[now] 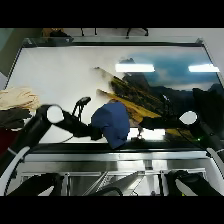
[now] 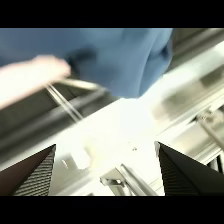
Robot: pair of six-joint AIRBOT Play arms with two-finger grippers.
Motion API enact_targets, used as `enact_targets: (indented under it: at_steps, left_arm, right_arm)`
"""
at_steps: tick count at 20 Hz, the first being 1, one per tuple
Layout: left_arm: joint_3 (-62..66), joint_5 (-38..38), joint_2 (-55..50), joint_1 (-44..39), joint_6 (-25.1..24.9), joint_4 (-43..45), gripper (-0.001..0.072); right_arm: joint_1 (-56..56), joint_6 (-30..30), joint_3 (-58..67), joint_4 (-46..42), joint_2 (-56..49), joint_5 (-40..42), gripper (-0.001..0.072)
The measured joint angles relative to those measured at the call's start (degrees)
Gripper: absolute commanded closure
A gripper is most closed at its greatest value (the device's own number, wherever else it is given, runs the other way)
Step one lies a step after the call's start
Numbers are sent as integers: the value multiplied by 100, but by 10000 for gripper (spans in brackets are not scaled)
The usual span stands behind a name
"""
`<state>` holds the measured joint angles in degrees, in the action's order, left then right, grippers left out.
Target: Fold the shirts.
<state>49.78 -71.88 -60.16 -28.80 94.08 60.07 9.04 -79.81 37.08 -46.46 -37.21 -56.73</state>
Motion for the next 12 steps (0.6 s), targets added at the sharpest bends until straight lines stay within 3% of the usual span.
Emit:
enact_targets:
  at_steps: [1,2,3,4,5,8,12]
  left_arm:
    - [-485,352,245,-68,44,-133,7]
    - [-896,719,452,-114,94,-267,8]
    - [-1272,1126,645,-131,136,-380,8]
    - [-1589,1510,804,-109,151,-472,8]
    - [-1814,1803,911,-39,175,-551,8]
    - [-2120,2391,986,468,120,-669,8]
    - [-1829,2546,437,1097,-352,-730,8]
  right_arm:
    - [17,50,-31,4,-13,-190,75]
    - [50,98,-79,48,-20,-339,82]
    - [101,114,-153,114,-28,-450,150]
    - [162,144,-251,201,-46,-496,280]
    - [229,146,-352,313,-72,-494,307]
    - [522,212,-625,706,-243,-223,307]
    - [1156,313,-765,1134,-715,439,307]
